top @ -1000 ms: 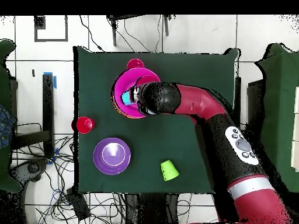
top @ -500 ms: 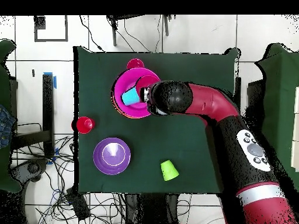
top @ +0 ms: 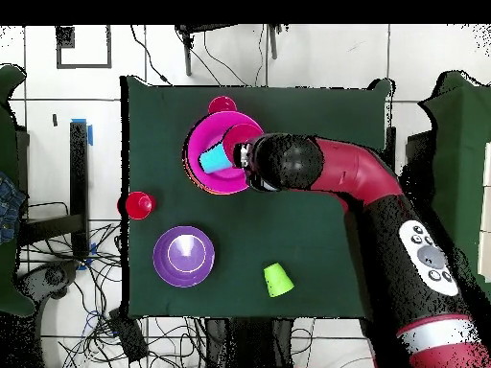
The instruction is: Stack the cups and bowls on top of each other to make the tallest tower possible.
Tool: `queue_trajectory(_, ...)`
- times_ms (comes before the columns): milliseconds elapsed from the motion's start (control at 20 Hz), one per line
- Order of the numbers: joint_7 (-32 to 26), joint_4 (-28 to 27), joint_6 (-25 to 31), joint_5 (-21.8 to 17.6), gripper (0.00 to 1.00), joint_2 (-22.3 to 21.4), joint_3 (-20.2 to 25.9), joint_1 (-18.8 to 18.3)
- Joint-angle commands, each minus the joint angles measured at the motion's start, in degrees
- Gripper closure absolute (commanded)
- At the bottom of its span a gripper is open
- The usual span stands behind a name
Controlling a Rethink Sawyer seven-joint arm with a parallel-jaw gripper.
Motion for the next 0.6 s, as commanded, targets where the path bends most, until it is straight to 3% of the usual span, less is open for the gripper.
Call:
queue_trajectory(50, -6.2, 9.4, -2.0, -2.6, 1.00, -8.0, 4.0, -5.0)
queue_trajectory(150, -9.1, 11.4, -2.2, -2.5, 1.00, -8.2, 7.0, -8.0)
queue_trajectory(250, -8.3, 13.0, -3.3, -3.2, 1.00, -8.5, 7.2, -9.6)
queue_trajectory(450, -12.2, 15.2, -3.0, -7.8, 1.00, -6.8, 8.3, -13.5)
queue_trajectory(600, -14.9, 15.3, -4.6, -15.0, 1.00, -5.4, 7.2, -14.5)
